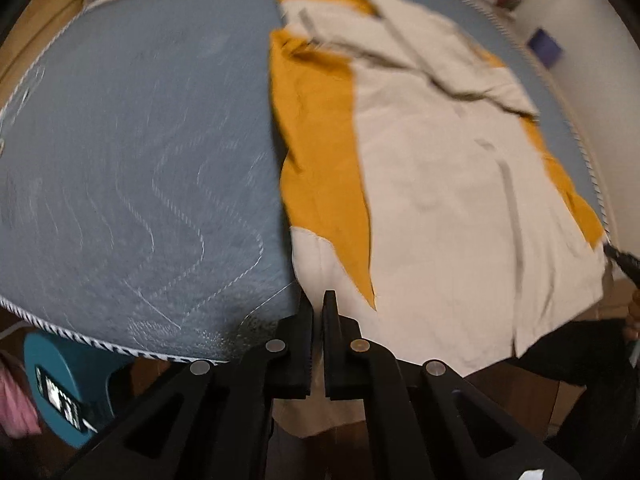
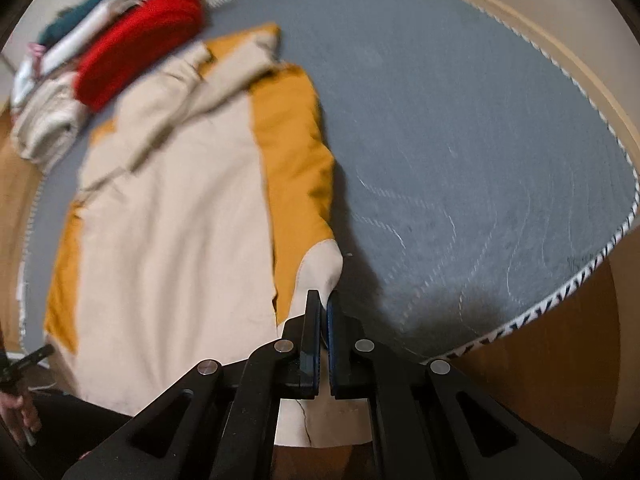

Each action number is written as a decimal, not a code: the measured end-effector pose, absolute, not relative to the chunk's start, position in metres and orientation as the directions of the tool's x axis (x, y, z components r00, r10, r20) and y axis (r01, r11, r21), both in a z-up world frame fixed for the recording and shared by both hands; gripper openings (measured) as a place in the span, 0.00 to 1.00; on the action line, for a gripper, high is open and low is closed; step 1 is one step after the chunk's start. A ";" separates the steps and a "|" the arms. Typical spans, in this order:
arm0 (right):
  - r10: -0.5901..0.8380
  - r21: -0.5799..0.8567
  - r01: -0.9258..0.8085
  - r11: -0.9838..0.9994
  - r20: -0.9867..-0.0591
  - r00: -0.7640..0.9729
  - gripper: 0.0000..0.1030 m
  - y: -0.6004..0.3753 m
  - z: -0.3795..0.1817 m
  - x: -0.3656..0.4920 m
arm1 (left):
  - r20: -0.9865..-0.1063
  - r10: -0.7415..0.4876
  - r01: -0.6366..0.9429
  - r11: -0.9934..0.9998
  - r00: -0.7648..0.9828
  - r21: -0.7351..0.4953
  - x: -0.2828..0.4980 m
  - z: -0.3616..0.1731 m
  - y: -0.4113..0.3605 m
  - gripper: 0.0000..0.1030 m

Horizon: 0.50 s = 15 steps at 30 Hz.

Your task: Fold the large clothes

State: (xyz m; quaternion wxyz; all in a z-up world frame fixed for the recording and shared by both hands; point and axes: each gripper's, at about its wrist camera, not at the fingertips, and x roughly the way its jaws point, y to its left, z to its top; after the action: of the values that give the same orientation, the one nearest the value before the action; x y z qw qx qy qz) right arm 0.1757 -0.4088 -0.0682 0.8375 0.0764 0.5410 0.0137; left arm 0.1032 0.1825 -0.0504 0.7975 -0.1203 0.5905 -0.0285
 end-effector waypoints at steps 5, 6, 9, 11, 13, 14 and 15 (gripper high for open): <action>0.183 0.218 0.009 0.976 -0.840 0.510 0.02 -0.408 -0.012 0.159 | -0.896 -0.248 -0.049 0.957 0.368 -0.285 0.092 -0.008 0.193 0.02; 0.196 0.229 -0.003 0.973 -0.827 0.527 0.02 -0.407 -0.002 0.155 | -0.890 -0.260 -0.054 0.952 0.374 -0.301 0.091 -0.003 0.197 0.01; 0.227 0.256 -0.026 0.966 -0.798 0.559 0.02 -0.408 0.023 0.148 | -0.861 -0.308 -0.051 0.933 0.406 -0.357 0.081 0.013 0.207 0.01; 0.249 0.281 -0.034 0.959 -0.780 0.575 0.02 -0.416 0.035 0.140 | -0.849 -0.325 -0.025 0.930 0.416 -0.368 0.075 0.024 0.209 0.01; 0.255 0.284 -0.045 0.958 -0.767 0.588 0.02 -0.417 0.048 0.131 | -0.836 -0.343 0.007 0.927 0.428 -0.376 0.062 0.039 0.211 0.01; 0.259 0.284 -0.054 0.957 -0.762 0.593 0.02 -0.418 0.053 0.127 | -0.830 -0.353 0.017 0.923 0.432 -0.384 0.056 0.046 0.212 0.01; 0.264 0.281 -0.068 0.957 -0.755 0.600 0.02 -0.419 0.061 0.118 | -0.825 -0.362 0.024 0.920 0.435 -0.391 0.049 0.050 0.214 0.01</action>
State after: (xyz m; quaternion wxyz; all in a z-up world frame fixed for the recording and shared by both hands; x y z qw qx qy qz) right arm 0.1182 -0.4188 0.0612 0.8875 0.1122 0.4371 0.0936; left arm 0.0490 0.2142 0.0504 0.8313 -0.1628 0.5187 -0.1159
